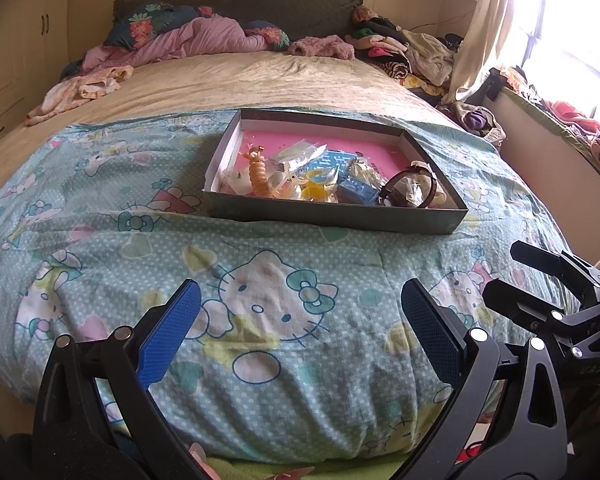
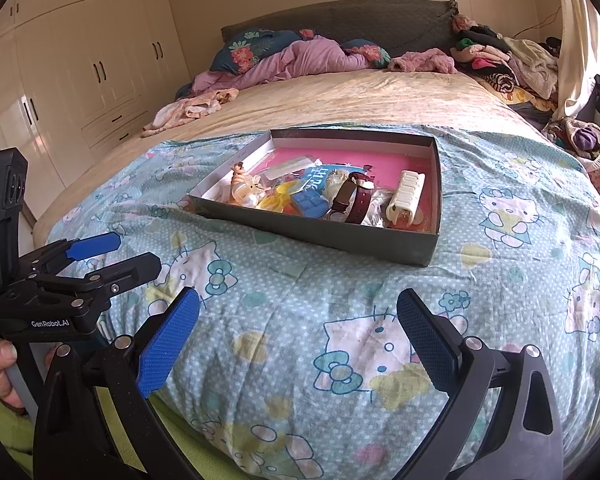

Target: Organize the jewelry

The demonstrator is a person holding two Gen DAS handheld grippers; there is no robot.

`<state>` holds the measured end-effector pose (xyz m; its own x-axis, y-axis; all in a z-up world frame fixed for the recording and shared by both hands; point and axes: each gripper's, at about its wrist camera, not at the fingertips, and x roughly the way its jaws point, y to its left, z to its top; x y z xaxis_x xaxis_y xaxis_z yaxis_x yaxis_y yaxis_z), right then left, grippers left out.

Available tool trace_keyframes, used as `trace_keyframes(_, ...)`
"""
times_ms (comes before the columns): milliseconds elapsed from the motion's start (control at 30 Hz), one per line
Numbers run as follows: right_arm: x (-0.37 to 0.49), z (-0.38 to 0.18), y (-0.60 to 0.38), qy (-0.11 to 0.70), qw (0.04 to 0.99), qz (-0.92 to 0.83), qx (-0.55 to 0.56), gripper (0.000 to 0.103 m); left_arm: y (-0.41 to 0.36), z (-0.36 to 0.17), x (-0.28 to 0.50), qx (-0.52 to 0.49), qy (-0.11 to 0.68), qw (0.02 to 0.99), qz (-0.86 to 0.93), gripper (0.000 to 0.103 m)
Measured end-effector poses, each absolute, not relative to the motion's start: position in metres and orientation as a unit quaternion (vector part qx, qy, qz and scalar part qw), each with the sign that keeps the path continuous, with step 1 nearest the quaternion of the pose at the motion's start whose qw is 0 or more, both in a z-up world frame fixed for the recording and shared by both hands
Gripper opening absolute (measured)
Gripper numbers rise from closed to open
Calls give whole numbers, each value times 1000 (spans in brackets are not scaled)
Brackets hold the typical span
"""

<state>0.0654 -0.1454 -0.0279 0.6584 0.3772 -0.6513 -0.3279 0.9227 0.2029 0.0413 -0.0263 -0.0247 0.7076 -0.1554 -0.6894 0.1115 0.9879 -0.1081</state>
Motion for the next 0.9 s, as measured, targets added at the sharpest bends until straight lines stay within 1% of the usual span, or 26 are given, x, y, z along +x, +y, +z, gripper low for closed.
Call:
trace_keyframes(400,71,-29,-157,366,913,177,48,98,-29,-32,42,-7,391,918,-72,94)
trace_keyframes(633,79,-31,-180,365,917,150,61,98,-20,-31,46,-24,386,920,-67,94)
trace_keyframes(767,93,-37,-215,362,921,121,80,98,18,-33,67,-51,398,916,-21,94)
trace_keyframes(900,127,-50,-276,363,928,35,71,98,93,-40,104,-97,413,903,70,94)
